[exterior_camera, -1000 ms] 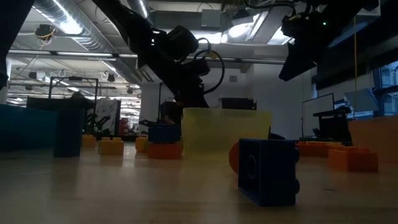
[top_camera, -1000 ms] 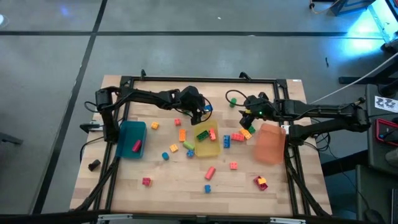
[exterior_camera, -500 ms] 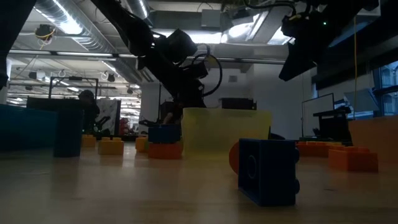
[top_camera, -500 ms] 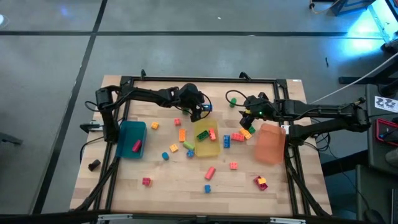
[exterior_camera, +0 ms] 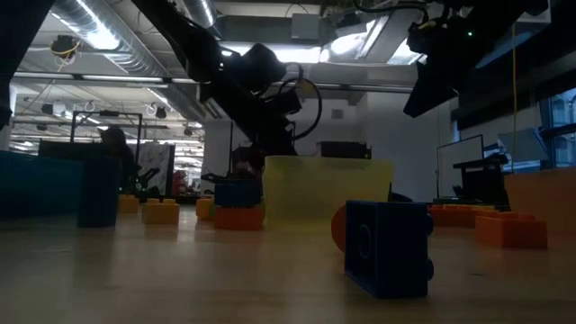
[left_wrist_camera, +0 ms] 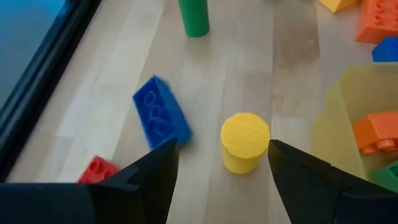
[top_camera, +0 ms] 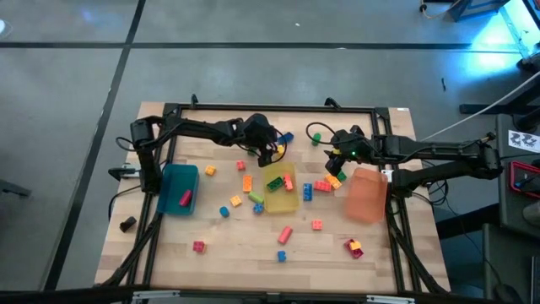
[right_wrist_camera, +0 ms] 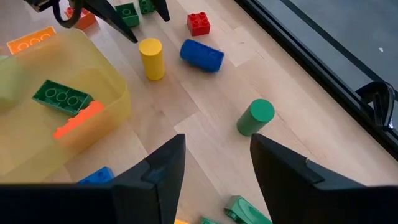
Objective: Sort blocks by size
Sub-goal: Put the blue 8 stud game piece into the yellow bin
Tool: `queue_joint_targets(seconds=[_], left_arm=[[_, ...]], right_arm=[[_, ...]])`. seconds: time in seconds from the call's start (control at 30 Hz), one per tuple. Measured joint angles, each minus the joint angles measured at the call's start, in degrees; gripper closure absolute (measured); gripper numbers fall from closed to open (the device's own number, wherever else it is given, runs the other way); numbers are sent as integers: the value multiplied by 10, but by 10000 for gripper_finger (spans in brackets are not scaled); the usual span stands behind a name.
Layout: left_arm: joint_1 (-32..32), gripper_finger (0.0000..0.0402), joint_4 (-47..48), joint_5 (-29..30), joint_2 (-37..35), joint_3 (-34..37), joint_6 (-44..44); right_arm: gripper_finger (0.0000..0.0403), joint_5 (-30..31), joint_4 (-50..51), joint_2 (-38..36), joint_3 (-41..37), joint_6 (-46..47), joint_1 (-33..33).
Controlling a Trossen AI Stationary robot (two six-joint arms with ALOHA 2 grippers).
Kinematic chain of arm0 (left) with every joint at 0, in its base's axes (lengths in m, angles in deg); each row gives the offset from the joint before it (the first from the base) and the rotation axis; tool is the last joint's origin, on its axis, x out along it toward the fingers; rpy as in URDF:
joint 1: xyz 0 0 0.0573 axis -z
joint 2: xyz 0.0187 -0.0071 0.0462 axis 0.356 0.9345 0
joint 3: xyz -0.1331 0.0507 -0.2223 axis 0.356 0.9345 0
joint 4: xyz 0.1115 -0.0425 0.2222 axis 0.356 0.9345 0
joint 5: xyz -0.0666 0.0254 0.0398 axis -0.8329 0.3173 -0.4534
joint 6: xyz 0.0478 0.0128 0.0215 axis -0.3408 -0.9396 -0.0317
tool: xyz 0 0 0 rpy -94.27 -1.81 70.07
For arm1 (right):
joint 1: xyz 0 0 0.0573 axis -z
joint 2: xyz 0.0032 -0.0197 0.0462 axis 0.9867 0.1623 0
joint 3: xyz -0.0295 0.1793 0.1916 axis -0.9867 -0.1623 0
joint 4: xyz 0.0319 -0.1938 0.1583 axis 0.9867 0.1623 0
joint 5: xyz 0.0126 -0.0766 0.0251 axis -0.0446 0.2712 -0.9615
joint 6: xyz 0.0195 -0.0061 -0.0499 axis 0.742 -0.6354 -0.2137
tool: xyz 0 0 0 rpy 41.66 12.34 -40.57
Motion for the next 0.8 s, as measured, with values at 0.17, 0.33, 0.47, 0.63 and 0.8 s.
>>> queue_joint_targets(seconds=[0.17, 0.33, 0.47, 0.63, 0.8], left_arm=[[-23, 170, -6, -1, 0, -5, 22], [-51, 170, -62, -8, 0, -5, 54], [-66, 170, -115, -35, 0, -5, 106], [-66, 170, -143, -37, 3, -21, 136], [-53, 170, -141, -39, 37, -91, 154]], right_arm=[[219, 0, 0, 0, 0, 0, 0], [219, 0, 0, 0, 0, -4, 0], [219, 0, -1, 0, 0, -4, 0], [219, 0, -2, 0, 0, -4, 0], [219, 0, -3, 0, 0, -5, 0]])
